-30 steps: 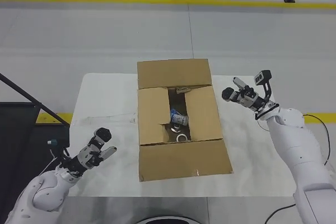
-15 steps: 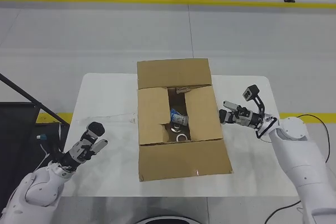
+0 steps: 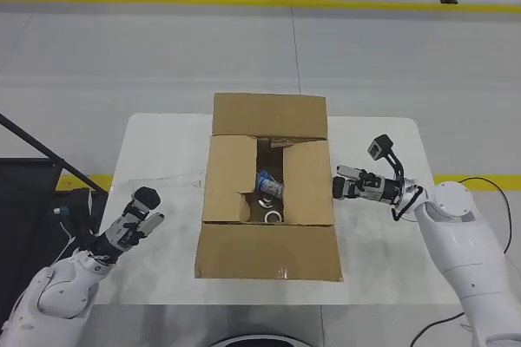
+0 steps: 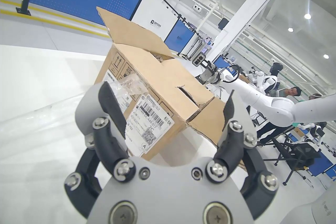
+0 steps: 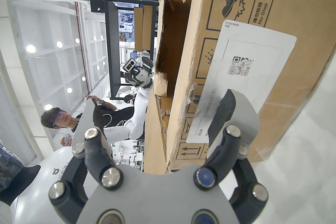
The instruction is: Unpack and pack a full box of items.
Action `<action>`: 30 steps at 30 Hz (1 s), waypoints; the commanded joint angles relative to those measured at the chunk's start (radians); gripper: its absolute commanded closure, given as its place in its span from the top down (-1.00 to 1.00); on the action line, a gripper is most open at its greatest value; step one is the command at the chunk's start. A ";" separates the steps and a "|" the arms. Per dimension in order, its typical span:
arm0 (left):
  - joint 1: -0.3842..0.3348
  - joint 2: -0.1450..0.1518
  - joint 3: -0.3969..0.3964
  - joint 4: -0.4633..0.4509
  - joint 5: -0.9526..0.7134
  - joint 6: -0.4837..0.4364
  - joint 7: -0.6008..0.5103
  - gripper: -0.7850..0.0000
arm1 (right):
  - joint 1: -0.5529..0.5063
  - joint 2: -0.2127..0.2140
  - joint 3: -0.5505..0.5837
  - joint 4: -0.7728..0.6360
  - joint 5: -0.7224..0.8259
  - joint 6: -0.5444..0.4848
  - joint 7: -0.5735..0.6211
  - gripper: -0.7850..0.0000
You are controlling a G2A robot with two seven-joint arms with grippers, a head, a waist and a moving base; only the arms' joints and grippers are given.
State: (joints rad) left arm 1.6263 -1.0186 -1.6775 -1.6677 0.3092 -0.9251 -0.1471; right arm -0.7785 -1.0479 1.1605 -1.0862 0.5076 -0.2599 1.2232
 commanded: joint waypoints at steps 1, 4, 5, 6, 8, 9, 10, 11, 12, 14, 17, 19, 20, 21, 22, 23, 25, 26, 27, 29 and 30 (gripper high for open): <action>0.000 0.000 0.000 0.000 0.000 0.000 0.000 1.00 | 0.000 0.000 0.000 0.000 0.000 0.000 0.000 1.00; 0.000 0.000 0.000 0.000 0.000 0.000 0.000 1.00 | 0.000 0.000 0.000 0.000 0.000 0.000 0.000 1.00; 0.000 0.000 0.000 0.000 0.000 0.000 0.000 1.00 | 0.000 0.000 0.000 0.000 0.000 0.000 0.000 1.00; 0.000 0.000 0.000 0.000 0.000 0.000 0.000 1.00 | 0.000 0.000 0.000 0.000 0.000 0.000 0.000 1.00; 0.000 0.000 0.000 0.000 0.000 0.000 0.000 1.00 | 0.000 0.000 0.000 0.000 0.000 0.000 0.000 1.00; 0.000 0.000 0.000 0.000 0.000 0.000 0.000 1.00 | 0.000 0.000 0.000 0.000 0.000 0.000 0.000 1.00; 0.000 0.000 0.000 0.000 0.000 0.000 0.000 1.00 | 0.000 0.000 0.000 0.000 0.000 0.000 0.000 1.00; 0.000 0.000 0.000 0.000 0.000 0.000 0.000 1.00 | 0.000 0.000 0.000 0.000 0.000 0.000 0.000 1.00; 0.000 0.000 0.000 0.000 0.000 0.000 0.000 1.00 | 0.000 0.000 0.000 0.000 0.000 0.000 0.000 1.00; 0.000 0.000 0.000 0.000 0.000 0.000 0.000 1.00 | 0.000 0.000 0.000 0.000 0.000 0.000 0.000 1.00; 0.000 0.000 0.000 0.000 0.000 0.000 0.000 1.00 | 0.000 0.000 0.000 0.000 0.000 0.000 0.000 1.00; 0.000 0.000 0.000 0.000 0.000 0.000 0.000 1.00 | 0.000 0.000 0.000 0.000 0.000 0.000 0.000 1.00; 0.000 0.000 0.000 0.000 0.000 0.000 0.000 1.00 | 0.000 0.000 0.000 0.000 0.000 0.000 0.000 1.00; 0.000 0.000 0.000 0.000 0.000 0.000 0.000 1.00 | 0.000 0.000 0.000 0.000 0.000 0.000 0.000 1.00; 0.000 0.000 0.000 0.000 0.000 0.000 0.000 1.00 | 0.000 0.000 0.000 0.000 0.000 0.000 0.000 1.00; -0.001 0.000 0.000 -0.003 0.001 0.003 0.001 1.00 | 0.000 0.000 0.000 0.000 0.000 0.000 0.000 1.00; -0.006 -0.002 0.007 -0.018 0.017 0.019 0.000 1.00 | -0.012 0.000 0.000 -0.015 0.000 0.004 -0.023 1.00; -0.010 -0.003 0.007 -0.022 0.018 0.021 0.009 1.00 | -0.020 0.000 0.007 -0.026 -0.002 -0.006 -0.043 1.00; -0.011 -0.004 0.008 -0.025 0.018 0.019 0.016 1.00 | -0.029 0.002 0.018 -0.035 -0.009 -0.025 -0.074 1.00; -0.015 -0.005 0.002 -0.027 0.013 0.014 0.034 1.00 | -0.054 0.006 0.045 -0.063 -0.010 -0.061 -0.129 1.00; -0.015 -0.006 0.001 -0.026 0.012 0.010 0.039 1.00 | -0.068 0.008 0.061 -0.076 -0.001 -0.080 -0.149 1.00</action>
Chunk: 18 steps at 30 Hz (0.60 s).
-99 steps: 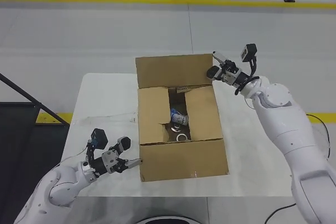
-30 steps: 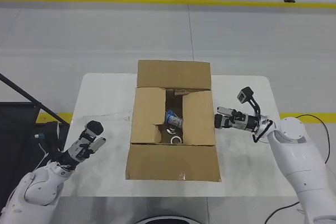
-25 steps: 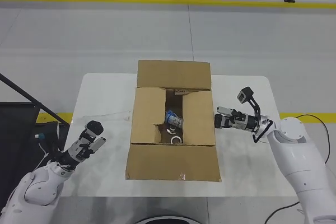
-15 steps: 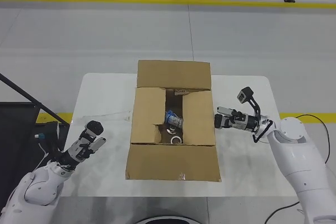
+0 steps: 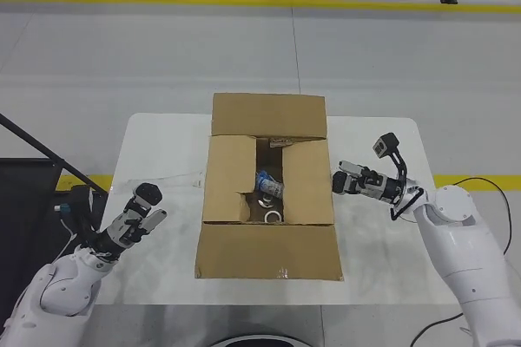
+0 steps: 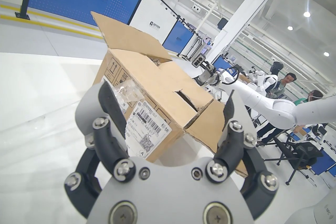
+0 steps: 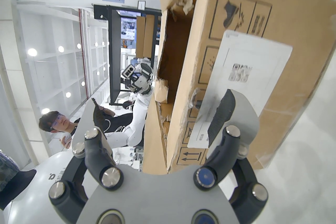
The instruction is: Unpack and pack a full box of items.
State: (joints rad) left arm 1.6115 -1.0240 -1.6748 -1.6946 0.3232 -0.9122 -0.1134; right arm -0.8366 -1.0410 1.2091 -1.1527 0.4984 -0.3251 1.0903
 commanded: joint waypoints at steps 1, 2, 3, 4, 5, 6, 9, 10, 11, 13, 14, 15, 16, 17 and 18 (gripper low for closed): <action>-0.001 -0.001 -0.004 0.001 -0.003 -0.005 0.007 1.00 | -0.024 0.004 0.025 -0.022 0.010 -0.027 -0.027 1.00; -0.002 -0.001 -0.008 0.002 -0.007 -0.004 0.011 1.00 | -0.036 0.006 0.040 -0.035 0.015 -0.042 -0.041 1.00; -0.002 -0.001 -0.010 0.001 -0.007 -0.004 0.012 1.00 | -0.049 0.009 0.053 -0.048 0.017 -0.054 -0.054 1.00; -0.002 -0.001 -0.013 0.001 -0.009 -0.004 0.015 1.00 | -0.061 0.011 0.064 -0.062 0.018 -0.060 -0.061 1.00; -0.001 -0.002 -0.017 0.002 -0.009 -0.004 0.020 1.00 | -0.071 0.013 0.075 -0.078 0.025 -0.068 -0.065 1.00; 0.000 -0.002 -0.020 0.001 -0.011 -0.005 0.026 1.00 | -0.081 0.014 0.085 -0.094 0.031 -0.078 -0.070 1.00; 0.006 -0.004 -0.031 0.005 -0.015 -0.008 0.042 1.00 | -0.104 0.017 0.108 -0.148 0.048 -0.086 -0.088 1.00; 0.007 -0.005 -0.034 0.007 -0.018 -0.009 0.048 1.00 | -0.105 0.017 0.109 -0.166 0.047 -0.073 -0.092 1.00; 0.008 -0.005 -0.035 0.009 -0.018 -0.012 0.049 1.00 | -0.103 0.016 0.107 -0.186 0.049 -0.060 -0.094 1.00; 0.011 -0.006 -0.039 0.014 -0.019 -0.016 0.052 1.00 | -0.089 0.014 0.089 -0.218 0.032 -0.019 -0.094 1.00; 0.012 -0.007 -0.040 0.016 -0.018 -0.019 0.053 1.00 | -0.077 0.012 0.075 -0.232 0.025 0.001 -0.096 1.00; 0.014 -0.007 -0.041 0.019 -0.018 -0.023 0.055 1.00 | -0.064 0.008 0.054 -0.241 0.021 0.026 -0.091 1.00; 0.017 -0.008 -0.042 0.022 -0.017 -0.027 0.058 1.00 | -0.046 0.004 0.033 -0.244 0.012 0.052 -0.089 1.00; 0.020 -0.009 -0.043 0.026 -0.015 -0.031 0.063 1.00 | -0.025 -0.001 0.012 -0.242 0.005 0.070 -0.096 1.00; 0.023 -0.009 -0.046 0.029 -0.012 -0.035 0.067 1.00 | -0.004 -0.007 -0.014 -0.237 0.003 0.091 -0.100 1.00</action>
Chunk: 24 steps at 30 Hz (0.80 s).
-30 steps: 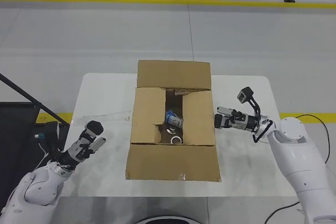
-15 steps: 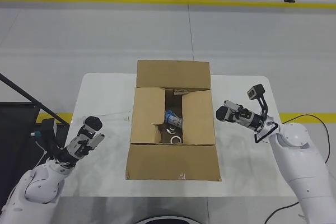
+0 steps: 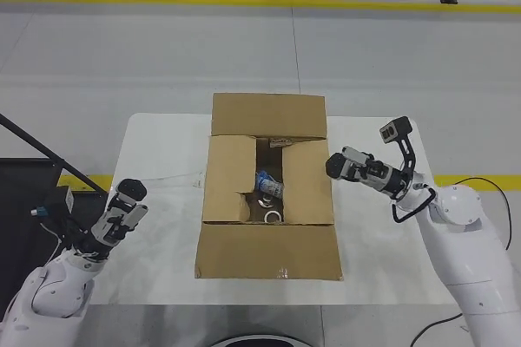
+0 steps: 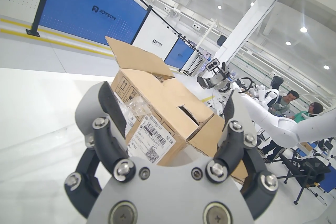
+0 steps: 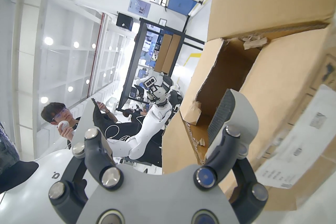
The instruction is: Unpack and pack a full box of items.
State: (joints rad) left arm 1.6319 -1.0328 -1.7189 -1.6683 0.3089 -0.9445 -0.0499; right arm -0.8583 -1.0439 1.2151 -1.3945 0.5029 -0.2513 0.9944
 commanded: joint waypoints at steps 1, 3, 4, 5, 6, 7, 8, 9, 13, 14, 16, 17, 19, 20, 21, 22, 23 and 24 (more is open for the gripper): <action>0.006 -0.001 -0.005 0.007 0.006 -0.006 0.010 1.00 | 0.041 -0.011 -0.046 0.012 -0.005 0.036 -0.006 1.00; 0.014 -0.003 -0.012 0.014 0.012 -0.015 0.020 1.00 | 0.090 -0.026 -0.100 0.040 -0.005 0.072 -0.015 1.00; 0.018 -0.004 -0.015 0.019 0.012 -0.017 0.028 1.00 | 0.115 -0.035 -0.128 0.054 -0.003 0.084 -0.019 1.00; 0.021 -0.005 -0.018 0.021 0.013 -0.021 0.033 1.00 | 0.137 -0.044 -0.156 0.072 0.003 0.096 -0.021 1.00; 0.024 -0.005 -0.021 0.024 0.014 -0.025 0.037 1.00 | 0.159 -0.053 -0.183 0.088 0.000 0.107 -0.022 1.00; 0.027 -0.006 -0.022 0.026 0.017 -0.030 0.038 1.00 | 0.180 -0.061 -0.207 0.103 0.001 0.115 -0.023 1.00; 0.030 -0.006 -0.023 0.027 0.019 -0.035 0.036 1.00 | 0.191 -0.066 -0.221 0.112 0.003 0.119 -0.021 1.00; 0.031 -0.006 -0.024 0.027 0.022 -0.037 0.033 1.00 | 0.191 -0.066 -0.221 0.112 0.003 0.119 -0.021 1.00; 0.031 -0.006 -0.024 0.027 0.022 -0.037 0.033 1.00 | 0.191 -0.066 -0.221 0.112 0.003 0.119 -0.021 1.00; 0.031 -0.006 -0.024 0.027 0.022 -0.037 0.033 1.00 | 0.191 -0.066 -0.221 0.112 0.003 0.119 -0.021 1.00; 0.031 -0.006 -0.024 0.027 0.022 -0.037 0.033 1.00 | 0.191 -0.066 -0.221 0.112 0.003 0.119 -0.021 1.00; 0.031 -0.006 -0.024 0.027 0.022 -0.037 0.033 1.00 | 0.191 -0.066 -0.221 0.112 0.003 0.119 -0.021 1.00; 0.031 -0.006 -0.024 0.027 0.022 -0.037 0.033 1.00 | 0.191 -0.066 -0.221 0.112 0.003 0.119 -0.021 1.00; 0.031 -0.006 -0.023 0.026 0.022 -0.033 0.032 1.00 | 0.191 -0.066 -0.221 0.112 0.003 0.119 -0.021 1.00; 0.029 -0.007 -0.018 0.017 0.025 -0.023 0.026 1.00 | 0.187 -0.067 -0.222 0.109 0.003 0.119 -0.023 1.00; 0.028 -0.007 -0.015 0.011 0.026 -0.019 0.020 1.00 | 0.177 -0.068 -0.231 0.096 -0.005 0.117 -0.024 1.00; 0.027 -0.008 -0.014 0.006 0.026 -0.016 0.016 1.00 | 0.174 -0.070 -0.240 0.091 -0.016 0.128 -0.030 1.00; 0.025 -0.008 -0.014 0.001 0.027 -0.016 0.012 1.00 | 0.178 -0.074 -0.250 0.087 -0.028 0.141 -0.045 1.00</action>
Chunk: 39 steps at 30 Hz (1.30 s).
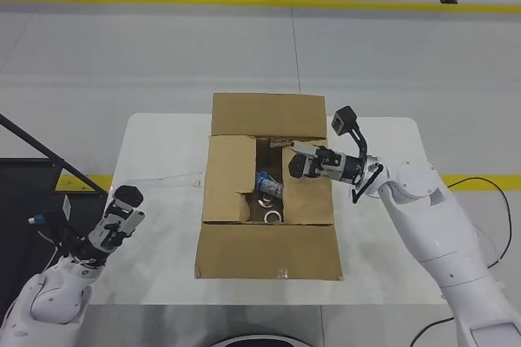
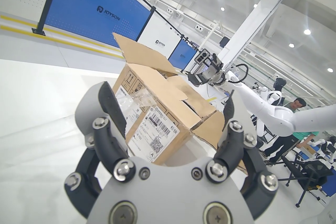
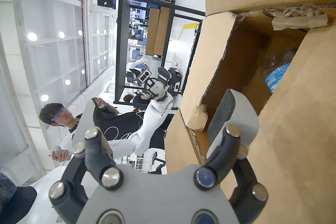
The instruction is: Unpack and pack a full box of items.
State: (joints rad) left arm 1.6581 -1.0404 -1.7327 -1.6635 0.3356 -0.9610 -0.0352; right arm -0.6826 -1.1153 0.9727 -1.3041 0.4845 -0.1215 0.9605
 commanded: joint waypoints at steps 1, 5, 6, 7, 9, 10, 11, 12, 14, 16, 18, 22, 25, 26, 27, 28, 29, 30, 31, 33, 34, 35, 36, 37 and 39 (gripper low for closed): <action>-0.001 0.000 -0.003 -0.006 0.000 0.000 -0.004 1.00 | 0.009 -0.007 -0.022 -0.008 -0.023 0.024 -0.027 1.00; 0.007 -0.001 -0.021 -0.011 -0.008 -0.026 0.007 1.00 | 0.053 -0.032 -0.091 0.007 -0.051 0.072 -0.050 1.00; 0.010 -0.001 -0.026 -0.010 -0.012 -0.032 0.011 1.00 | 0.068 -0.040 -0.110 0.019 -0.055 0.088 -0.053 1.00; 0.014 -0.001 -0.030 -0.009 -0.017 -0.038 0.015 1.00 | 0.084 -0.049 -0.130 0.034 -0.056 0.102 -0.054 1.00; 0.022 -0.002 -0.038 -0.007 -0.024 -0.051 0.015 1.00 | 0.116 -0.067 -0.165 0.077 -0.054 0.124 -0.064 1.00; 0.026 -0.002 -0.043 -0.007 -0.025 -0.051 0.018 1.00 | 0.133 -0.077 -0.182 0.099 -0.056 0.138 -0.072 1.00; 0.031 -0.002 -0.046 -0.008 -0.026 -0.051 0.020 1.00 | 0.147 -0.086 -0.198 0.118 -0.052 0.142 -0.075 1.00; 0.037 -0.003 -0.049 -0.010 -0.027 -0.051 0.023 1.00 | 0.159 -0.096 -0.212 0.142 -0.040 0.146 -0.075 1.00; 0.046 -0.004 -0.055 -0.012 -0.026 -0.051 0.028 1.00 | 0.185 -0.116 -0.241 0.188 -0.028 0.151 -0.069 1.00; 0.054 -0.005 -0.060 -0.011 -0.024 -0.051 0.035 1.00 | 0.211 -0.136 -0.269 0.230 -0.012 0.144 -0.042 1.00; 0.058 -0.006 -0.062 -0.009 -0.020 -0.051 0.041 1.00 | 0.232 -0.156 -0.293 0.268 0.011 0.123 -0.014 1.00; 0.060 -0.008 -0.062 -0.005 -0.014 -0.051 0.048 1.00 | 0.274 -0.195 -0.324 0.329 0.056 0.053 0.039 1.00; 0.061 -0.009 -0.062 -0.003 -0.010 -0.051 0.051 1.00 | 0.302 -0.219 -0.332 0.359 0.085 0.002 0.065 1.00; 0.061 -0.010 -0.061 -0.003 -0.010 -0.051 0.052 1.00 | 0.311 -0.226 -0.335 0.368 0.090 -0.008 0.066 1.00; 0.061 -0.010 -0.061 -0.003 -0.009 -0.051 0.052 1.00 | 0.320 -0.233 -0.336 0.373 0.092 -0.019 0.063 1.00; 0.061 -0.010 -0.061 -0.003 -0.009 -0.051 0.053 1.00 | 0.327 -0.239 -0.336 0.376 0.097 -0.028 0.061 1.00; 0.061 -0.011 -0.061 -0.002 -0.008 -0.051 0.053 1.00 | 0.335 -0.245 -0.338 0.379 0.099 -0.035 0.060 1.00; 0.061 -0.011 -0.060 -0.002 -0.008 -0.051 0.053 1.00 | 0.344 -0.251 -0.339 0.379 0.101 -0.041 0.058 1.00; 0.061 -0.011 -0.060 -0.002 -0.009 -0.051 0.053 1.00 | 0.352 -0.258 -0.342 0.378 0.101 -0.046 0.056 1.00; 0.061 -0.011 -0.060 -0.001 -0.011 -0.051 0.055 1.00 | 0.370 -0.271 -0.350 0.373 0.095 -0.048 0.051 1.00; 0.061 -0.012 -0.061 0.000 -0.012 -0.051 0.056 1.00 | 0.377 -0.279 -0.355 0.368 0.094 -0.052 0.046 1.00; 0.062 -0.012 -0.062 0.001 -0.014 -0.051 0.059 1.00 | 0.385 -0.287 -0.361 0.364 0.093 -0.056 0.045 1.00; 0.062 -0.012 -0.064 0.004 -0.017 -0.051 0.063 1.00 | 0.394 -0.295 -0.368 0.361 0.090 -0.059 0.045 1.00; 0.063 -0.012 -0.065 0.006 -0.021 -0.051 0.067 1.00 | 0.403 -0.304 -0.377 0.359 0.085 -0.059 0.043 1.00; 0.065 -0.012 -0.072 0.011 -0.030 -0.051 0.078 1.00 | 0.422 -0.324 -0.399 0.361 0.076 -0.050 0.043 1.00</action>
State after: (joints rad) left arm 1.7223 -1.0527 -1.8016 -1.6547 0.3089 -1.0123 0.0378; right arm -0.2679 -1.4314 0.5827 -0.9448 0.5635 -0.1760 1.0029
